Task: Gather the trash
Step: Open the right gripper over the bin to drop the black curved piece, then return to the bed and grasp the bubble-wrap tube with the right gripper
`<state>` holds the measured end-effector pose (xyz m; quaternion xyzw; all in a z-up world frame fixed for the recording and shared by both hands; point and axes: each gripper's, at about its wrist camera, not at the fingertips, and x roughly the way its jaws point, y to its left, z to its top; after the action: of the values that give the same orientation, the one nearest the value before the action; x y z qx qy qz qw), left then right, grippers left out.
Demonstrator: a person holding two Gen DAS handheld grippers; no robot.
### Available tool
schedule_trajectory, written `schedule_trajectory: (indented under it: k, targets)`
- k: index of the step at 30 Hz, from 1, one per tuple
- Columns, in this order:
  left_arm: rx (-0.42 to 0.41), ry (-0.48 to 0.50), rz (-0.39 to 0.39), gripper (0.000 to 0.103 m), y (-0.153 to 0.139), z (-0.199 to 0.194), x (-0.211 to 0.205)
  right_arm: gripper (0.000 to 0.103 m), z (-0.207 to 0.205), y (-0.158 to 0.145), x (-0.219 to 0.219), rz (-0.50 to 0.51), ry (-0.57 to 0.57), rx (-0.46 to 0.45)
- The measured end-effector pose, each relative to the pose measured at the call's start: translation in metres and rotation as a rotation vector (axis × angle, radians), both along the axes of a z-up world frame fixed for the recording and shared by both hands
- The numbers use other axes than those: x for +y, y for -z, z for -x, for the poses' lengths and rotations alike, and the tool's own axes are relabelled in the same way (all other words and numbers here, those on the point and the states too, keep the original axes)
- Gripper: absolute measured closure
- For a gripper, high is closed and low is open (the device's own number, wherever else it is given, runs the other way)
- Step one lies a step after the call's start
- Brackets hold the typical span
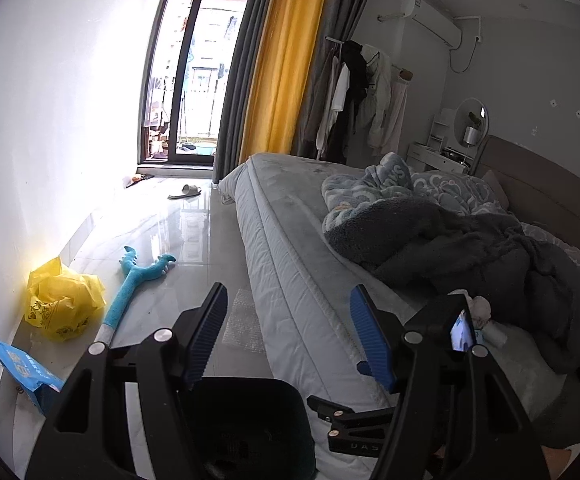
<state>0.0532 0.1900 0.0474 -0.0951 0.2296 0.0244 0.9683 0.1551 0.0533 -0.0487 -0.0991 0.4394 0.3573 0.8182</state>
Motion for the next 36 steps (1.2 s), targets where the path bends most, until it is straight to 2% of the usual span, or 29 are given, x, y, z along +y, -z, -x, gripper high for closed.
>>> schedule_trajectory:
  k: [10, 14, 17, 21, 24, 30, 36]
  targets:
    - [0.047, 0.049, -0.019, 0.033, 0.011, -0.027, -0.04, 0.024, -0.016, -0.032, -0.075, -0.003, 0.082, -0.086]
    - [0.073, 0.074, -0.016, 0.029, 0.02, -0.034, -0.055, 0.024, -0.018, -0.041, -0.104, 0.045, 0.099, -0.148]
    - [0.099, 0.094, -0.013, 0.025, 0.028, -0.042, -0.067, 0.024, -0.022, -0.042, -0.126, 0.062, 0.11, -0.153]
    - [0.129, 0.128, 0.033, 0.021, 0.034, -0.055, -0.083, 0.024, -0.031, -0.041, -0.156, 0.098, 0.113, -0.163]
    - [0.144, 0.152, 0.03, 0.018, 0.038, -0.062, -0.098, 0.024, -0.04, -0.038, -0.177, 0.104, 0.128, -0.162]
    - [0.197, 0.217, 0.006, 0.015, 0.054, -0.078, -0.132, 0.024, -0.055, -0.036, -0.217, 0.082, 0.187, -0.15]
    - [0.253, 0.272, 0.047, 0.014, 0.069, -0.092, -0.156, 0.024, -0.064, -0.022, -0.255, 0.063, 0.238, -0.124]
